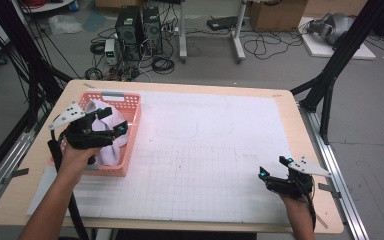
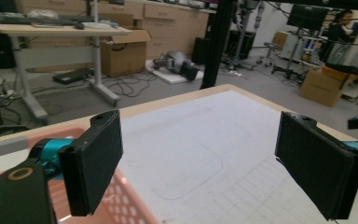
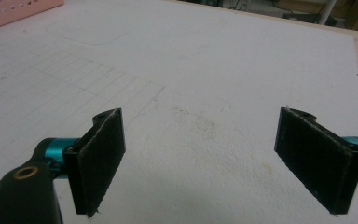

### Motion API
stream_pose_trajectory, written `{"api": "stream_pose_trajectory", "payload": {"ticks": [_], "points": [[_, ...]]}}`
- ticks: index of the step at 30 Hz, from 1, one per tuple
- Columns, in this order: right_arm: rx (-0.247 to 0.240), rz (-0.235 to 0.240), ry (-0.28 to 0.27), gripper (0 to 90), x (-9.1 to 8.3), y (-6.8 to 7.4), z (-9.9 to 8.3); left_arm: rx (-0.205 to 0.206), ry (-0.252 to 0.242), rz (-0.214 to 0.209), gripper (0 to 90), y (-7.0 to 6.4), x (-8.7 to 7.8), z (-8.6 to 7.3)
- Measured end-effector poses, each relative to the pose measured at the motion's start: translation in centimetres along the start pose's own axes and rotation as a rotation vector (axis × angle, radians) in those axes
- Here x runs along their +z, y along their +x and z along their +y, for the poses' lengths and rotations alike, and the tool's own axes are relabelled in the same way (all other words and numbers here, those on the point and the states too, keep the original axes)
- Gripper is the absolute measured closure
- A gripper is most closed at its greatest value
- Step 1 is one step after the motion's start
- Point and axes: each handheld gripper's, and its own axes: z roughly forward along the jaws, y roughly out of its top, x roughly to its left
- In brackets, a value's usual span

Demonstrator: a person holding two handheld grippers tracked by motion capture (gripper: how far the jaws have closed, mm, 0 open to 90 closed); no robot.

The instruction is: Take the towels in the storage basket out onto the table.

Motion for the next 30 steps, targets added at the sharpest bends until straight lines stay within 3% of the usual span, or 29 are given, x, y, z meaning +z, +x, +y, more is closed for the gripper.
{"api": "stream_pose_trajectory", "payload": {"ticks": [7, 16, 22, 30], "points": [[-0.001, 0.002, 0.006, 14.8, 0.1, 0.1, 0.0, -0.039, 0.047, 0.138, 15.4, 3.2, -0.6, -0.7], [0.006, 0.003, 0.008, 14.8, 0.1, 0.1, 0.0, -0.071, 0.217, 0.351, 15.3, 7.1, -0.3, -1.8], [0.000, 0.005, 0.007, 14.8, 0.2, 0.1, 0.0, -0.064, 0.347, 0.442, 15.4, 8.5, 0.8, -2.7], [0.001, 0.004, 0.009, 14.8, 0.1, 0.0, 0.0, -0.048, 0.504, 0.519, 12.9, 9.7, 2.3, -4.2]]}}
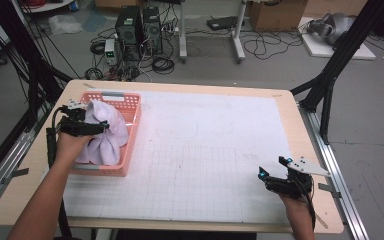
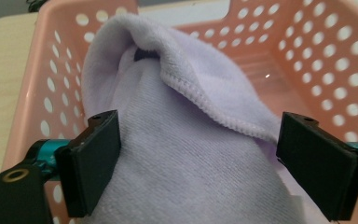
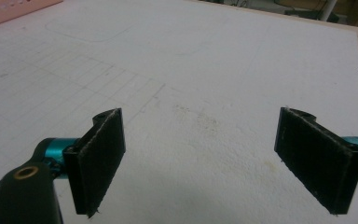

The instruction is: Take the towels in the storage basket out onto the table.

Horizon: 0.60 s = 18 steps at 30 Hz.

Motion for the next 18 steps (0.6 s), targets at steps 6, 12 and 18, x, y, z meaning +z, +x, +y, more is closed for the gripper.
{"api": "stream_pose_trajectory", "payload": {"ticks": [6, 12, 18], "points": [[0.001, 0.000, 0.002, 14.8, -0.1, 0.1, 0.0, 0.067, 0.108, 0.046, 7.8, -0.1, 1.7, -0.4], [-0.001, -0.001, 0.002, 14.9, -0.1, 0.0, 0.0, 0.089, 0.174, 0.077, 1.7, -0.9, 3.0, -0.5], [-0.002, 0.000, 0.006, 14.9, 0.1, 0.1, 0.1, 0.139, 0.154, 0.108, 9.2, -1.4, 2.7, -0.4]]}}
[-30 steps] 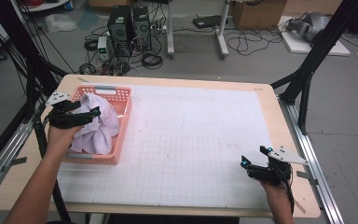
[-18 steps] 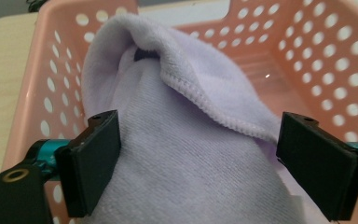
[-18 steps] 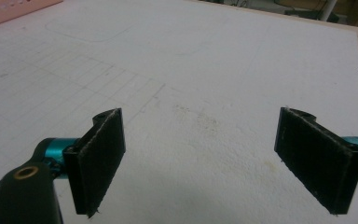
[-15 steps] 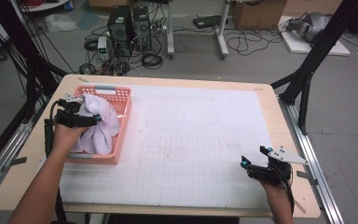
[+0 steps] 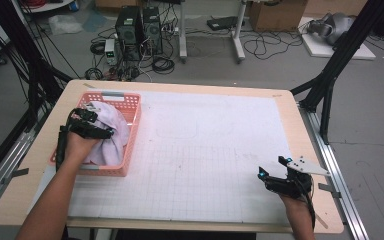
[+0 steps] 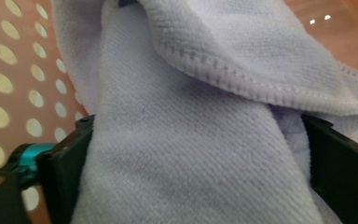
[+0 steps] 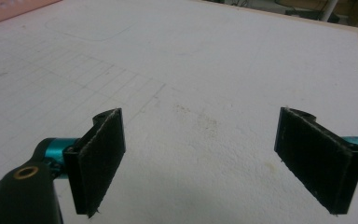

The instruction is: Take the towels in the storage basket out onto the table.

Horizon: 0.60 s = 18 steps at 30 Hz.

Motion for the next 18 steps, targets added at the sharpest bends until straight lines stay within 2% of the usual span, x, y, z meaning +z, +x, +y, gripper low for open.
{"api": "stream_pose_trajectory", "payload": {"ticks": [4, 6, 7, 9, 10, 11, 12, 13, 14, 15, 16, 17, 18], "points": [[0.000, -0.003, 0.000, 14.9, 0.0, -0.1, 0.0, 0.017, -0.021, 0.007, 18.6, 0.0, -0.5, 0.1], [0.003, -0.002, 0.002, 14.9, -0.1, -0.1, -0.1, 0.038, -0.038, 0.011, 24.7, -0.2, -0.8, 0.1], [0.003, -0.001, 0.002, 14.9, -0.1, -0.1, -0.1, 0.053, -0.060, -0.002, 29.2, -0.4, -1.2, 0.2], [0.003, 0.000, 0.002, 14.9, -0.1, -0.1, -0.1, 0.065, -0.075, -0.008, 40.1, -0.4, -1.4, 0.3], [0.003, 0.000, 0.001, 14.9, -0.2, -0.1, -0.1, 0.070, -0.114, -0.067, 46.6, -0.3, -1.7, 0.3], [0.003, 0.000, 0.001, 14.9, -0.2, -0.1, -0.1, 0.070, -0.114, -0.067, 54.4, -0.3, -1.7, 0.3], [0.004, -0.001, 0.002, 14.9, -0.2, -0.1, -0.1, 0.068, -0.135, -0.093, 54.4, -0.3, -1.8, 0.3], [0.010, 0.000, 0.003, 14.9, -0.2, -0.1, -0.1, 0.059, -0.143, -0.121, 58.1, -0.2, -1.8, 0.2], [0.010, 0.000, 0.003, 14.9, -0.2, -0.1, -0.1, 0.050, -0.145, -0.142, 58.1, -0.1, -1.7, 0.1], [0.011, -0.001, 0.001, 14.9, -0.2, -0.1, -0.1, 0.024, -0.147, -0.151, 53.6, -0.1, -1.5, 0.0], [0.011, -0.001, 0.001, 14.9, -0.2, -0.1, -0.1, 0.005, -0.141, -0.150, 53.6, 0.0, -1.4, 0.0], [0.004, -0.001, -0.001, 14.9, -0.2, -0.1, -0.1, -0.016, -0.134, -0.150, 44.4, 0.1, -1.2, -0.1], [0.004, -0.001, -0.001, 14.9, -0.2, -0.1, -0.1, -0.033, -0.122, -0.147, 44.4, 0.2, -0.9, -0.1]]}}
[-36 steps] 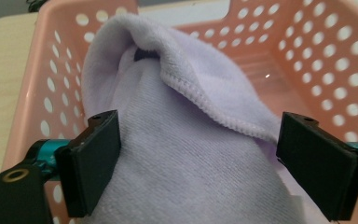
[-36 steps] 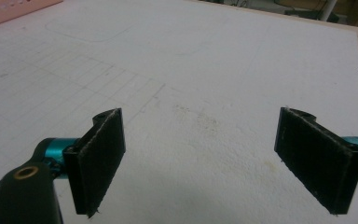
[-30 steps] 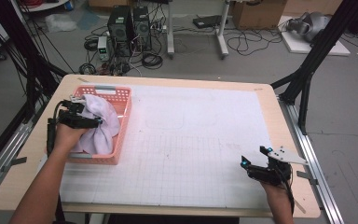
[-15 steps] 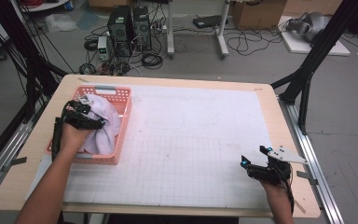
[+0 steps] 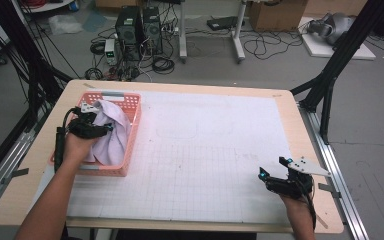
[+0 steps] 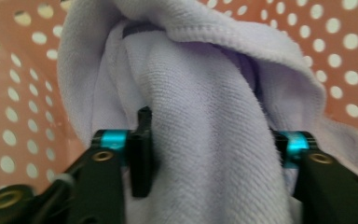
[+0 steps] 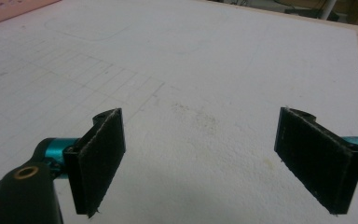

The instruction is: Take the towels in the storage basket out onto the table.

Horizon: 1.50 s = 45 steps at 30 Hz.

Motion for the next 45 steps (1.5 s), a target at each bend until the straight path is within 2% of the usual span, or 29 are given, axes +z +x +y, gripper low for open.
{"api": "stream_pose_trajectory", "payload": {"ticks": [1, 3, 4, 6, 9, 14, 15, 16, 17, 19, 20, 21, 22, 23, 24, 28, 29, 30, 31, 32, 33, 36, 40, 45], "points": [[-0.001, 0.002, 0.002, 14.9, 0.0, 0.0, 0.0, -0.014, 0.013, 0.007, 31.2, 0.1, 0.3, -0.1], [-0.002, 0.005, 0.004, 14.9, 0.0, 0.1, 0.0, -0.019, 0.049, 0.032, 22.4, 0.2, 0.8, -0.3], [-0.002, 0.005, 0.004, 14.9, 0.0, 0.1, 0.0, -0.022, 0.059, 0.037, 21.9, 0.1, 1.0, -0.3], [-0.004, 0.006, 0.002, 15.0, 0.1, 0.0, 0.0, -0.025, 0.062, 0.040, 26.5, 0.1, 1.1, -0.3], [-0.002, 0.007, 0.007, 14.9, 0.1, 0.0, 0.0, -0.001, 0.058, 0.033, 39.9, 0.3, 0.9, -0.3], [-0.004, 0.011, 0.002, 15.0, 0.2, 0.1, 0.1, -0.020, 0.047, 0.022, 54.2, 0.5, 0.4, 0.0], [-0.003, 0.011, 0.003, 15.0, 0.2, 0.1, 0.1, -0.044, 0.034, 0.014, 55.5, 0.6, 0.2, 0.0], [-0.003, 0.011, 0.003, 15.0, 0.2, 0.1, 0.1, -0.114, -0.001, -0.010, 56.3, 1.1, -0.2, -0.1], [-0.003, 0.011, 0.003, 15.0, 0.2, 0.1, 0.1, -0.114, -0.001, -0.010, 56.9, 1.1, -0.2, -0.1], [0.007, 0.009, 0.004, 15.0, 0.2, 0.1, 0.0, -0.173, -0.047, -0.032, 58.0, 1.6, -0.7, -0.2], [0.012, 0.009, 0.005, 15.0, 0.1, 0.1, 0.0, -0.212, -0.103, -0.059, 58.4, 2.0, -1.2, -0.3], [0.012, 0.009, 0.005, 15.0, 0.1, 0.1, 0.0, -0.212, -0.103, -0.059, 58.6, 2.0, -1.2, -0.3], [0.004, 0.009, 0.003, 15.0, 0.1, 0.0, 0.0, -0.226, -0.157, -0.075, 58.8, 2.1, -1.8, -0.3], [0.003, 0.008, 0.003, 15.0, 0.1, 0.0, 0.0, -0.226, -0.157, -0.075, 58.8, 2.1, -1.8, -0.3], [0.006, 0.006, 0.004, 15.0, 0.0, 0.0, 0.0, -0.233, -0.190, -0.083, 58.8, 2.1, -2.1, -0.2], [0.010, 0.004, -0.001, 15.0, -0.1, -0.1, -0.1, -0.233, -0.320, -0.104, 58.8, 2.1, -3.8, 0.2], [0.012, 0.005, 0.001, 15.0, -0.1, 0.0, -0.1, -0.231, -0.409, -0.131, 58.7, 2.1, -4.8, 0.3], [0.014, 0.005, 0.001, 15.0, -0.1, 0.0, -0.1, -0.231, -0.409, -0.131, 58.7, 2.1, -4.8, 0.3], [0.013, 0.006, 0.001, 15.0, 0.0, 0.0, -0.1, -0.228, -0.484, -0.158, 58.7, 2.0, -5.8, 0.5], [0.013, 0.006, 0.001, 15.0, 0.0, 0.0, -0.1, -0.228, -0.484, -0.158, 58.6, 2.0, -5.8, 0.5], [0.010, 0.007, 0.000, 15.0, 0.0, 0.0, 0.0, -0.227, -0.516, -0.161, 58.6, 1.9, -6.2, 0.6], [0.006, 0.007, -0.002, 15.0, 0.1, 0.1, 0.0, -0.203, -0.575, -0.177, 58.5, 1.5, -7.5, 1.2], [0.002, 0.011, -0.004, 15.0, 0.1, 0.2, 0.1, -0.161, -0.620, -0.199, 58.3, 0.6, -8.7, 2.1], [0.000, 0.013, -0.002, 15.0, 0.2, 0.3, 0.1, -0.124, -0.664, -0.259, 58.2, -1.1, -9.8, 3.5]]}}
